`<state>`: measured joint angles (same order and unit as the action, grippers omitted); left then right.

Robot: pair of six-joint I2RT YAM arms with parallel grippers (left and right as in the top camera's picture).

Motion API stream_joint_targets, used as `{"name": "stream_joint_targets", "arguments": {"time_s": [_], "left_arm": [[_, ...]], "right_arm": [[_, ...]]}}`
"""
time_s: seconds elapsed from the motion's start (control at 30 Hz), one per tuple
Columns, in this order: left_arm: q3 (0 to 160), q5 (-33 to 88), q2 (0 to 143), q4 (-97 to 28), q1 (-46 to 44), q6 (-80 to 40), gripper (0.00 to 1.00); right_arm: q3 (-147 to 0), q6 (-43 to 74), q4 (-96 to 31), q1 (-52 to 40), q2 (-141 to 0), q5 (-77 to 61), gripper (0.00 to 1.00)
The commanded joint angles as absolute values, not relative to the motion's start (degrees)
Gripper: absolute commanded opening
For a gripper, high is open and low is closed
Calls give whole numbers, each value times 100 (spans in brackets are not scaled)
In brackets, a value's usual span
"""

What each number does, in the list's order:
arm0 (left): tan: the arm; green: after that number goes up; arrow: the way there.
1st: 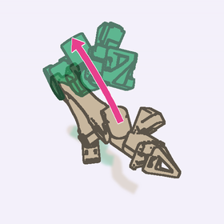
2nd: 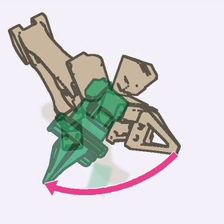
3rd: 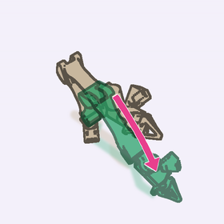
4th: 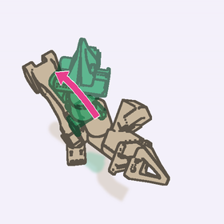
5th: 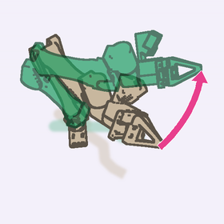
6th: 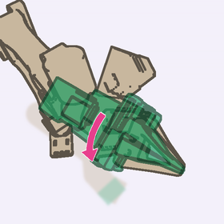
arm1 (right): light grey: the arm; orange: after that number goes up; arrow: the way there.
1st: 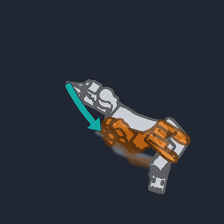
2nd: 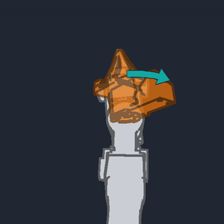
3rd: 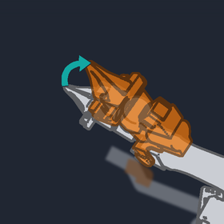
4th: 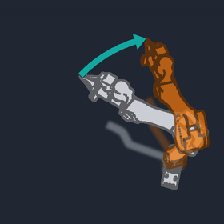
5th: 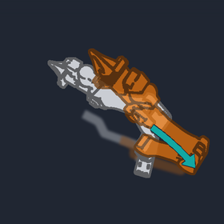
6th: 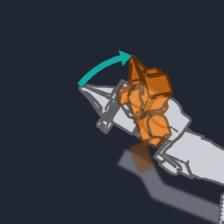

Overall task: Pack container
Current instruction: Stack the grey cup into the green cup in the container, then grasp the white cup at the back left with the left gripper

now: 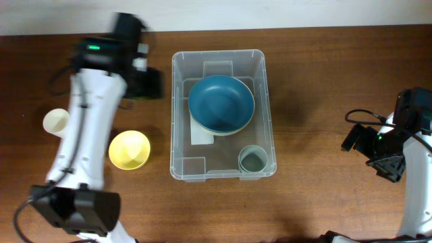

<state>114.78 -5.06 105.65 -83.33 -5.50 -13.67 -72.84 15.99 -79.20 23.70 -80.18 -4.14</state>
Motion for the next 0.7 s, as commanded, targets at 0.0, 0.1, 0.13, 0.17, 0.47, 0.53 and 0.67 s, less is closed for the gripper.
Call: {"name": "stream_joint_targets", "arguments": {"time_s": [0.0, 0.1, 0.13, 0.17, 0.47, 0.53, 0.67], "left_arm": [[11441, -707, 10696, -8219, 548, -1315, 87], [11441, -670, 10962, -8029, 1275, -1315, 87], [11441, -674, 11059, -8005, 1422, -1315, 87], [11441, -676, 11174, -7992, 1570, -1313, 87], [11441, -672, 12418, -7771, 2270, -1315, 87], [11441, -674, 12663, -7638, 2274, -1313, 87], [11441, -672, 12973, -7428, 2272, -1315, 87]], "right_arm": [[-7253, 1542, -7909, 2403, -7931, -388, 99], [-7253, 1542, -7902, 2403, -7931, -388, 99], [-7253, 1542, -7902, 2403, -7931, -388, 99], [-7253, 1542, -7902, 2403, -7931, -388, 99], [-7253, 1542, -7905, 2403, -7931, -388, 99], [-7253, 1540, -7907, 2403, -7931, -386, 99], [-7253, 1540, -7911, 2403, -7931, -386, 99]]}}
